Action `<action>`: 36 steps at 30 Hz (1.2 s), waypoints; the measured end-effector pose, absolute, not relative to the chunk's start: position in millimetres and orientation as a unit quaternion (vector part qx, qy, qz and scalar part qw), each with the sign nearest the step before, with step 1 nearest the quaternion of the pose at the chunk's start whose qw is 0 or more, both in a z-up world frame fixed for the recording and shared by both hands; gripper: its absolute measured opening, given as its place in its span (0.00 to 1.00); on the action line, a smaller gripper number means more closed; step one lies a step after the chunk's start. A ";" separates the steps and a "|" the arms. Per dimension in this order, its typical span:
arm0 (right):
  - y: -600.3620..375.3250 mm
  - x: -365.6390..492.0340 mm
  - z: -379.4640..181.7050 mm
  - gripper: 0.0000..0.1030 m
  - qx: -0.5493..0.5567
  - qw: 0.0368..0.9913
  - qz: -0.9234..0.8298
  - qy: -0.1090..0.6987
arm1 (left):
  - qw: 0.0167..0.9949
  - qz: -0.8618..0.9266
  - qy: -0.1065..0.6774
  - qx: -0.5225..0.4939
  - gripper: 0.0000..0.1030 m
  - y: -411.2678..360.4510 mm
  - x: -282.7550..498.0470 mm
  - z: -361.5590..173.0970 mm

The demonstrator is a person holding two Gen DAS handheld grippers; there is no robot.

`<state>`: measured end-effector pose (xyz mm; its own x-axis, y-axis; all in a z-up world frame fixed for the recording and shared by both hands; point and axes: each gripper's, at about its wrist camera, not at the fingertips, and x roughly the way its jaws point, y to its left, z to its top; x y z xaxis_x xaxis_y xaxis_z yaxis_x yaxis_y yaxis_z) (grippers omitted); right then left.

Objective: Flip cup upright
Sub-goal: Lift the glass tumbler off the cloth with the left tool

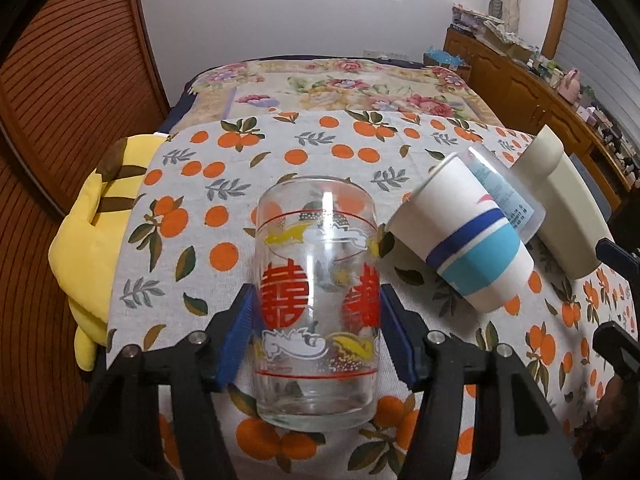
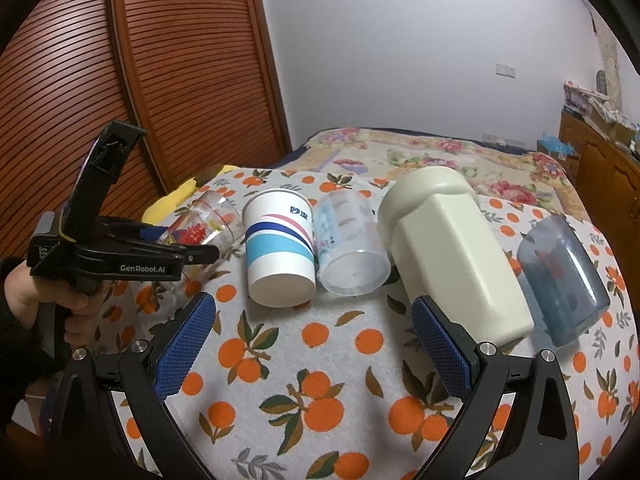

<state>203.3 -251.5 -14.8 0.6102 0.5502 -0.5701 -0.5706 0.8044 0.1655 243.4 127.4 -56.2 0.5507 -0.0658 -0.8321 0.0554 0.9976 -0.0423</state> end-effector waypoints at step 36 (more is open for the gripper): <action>-401.3 119.4 -8.1 0.97 0.034 0.937 0.211 0.276 | 0.895 -0.172 0.412 -0.013 0.57 -34.7 104.1 -16.1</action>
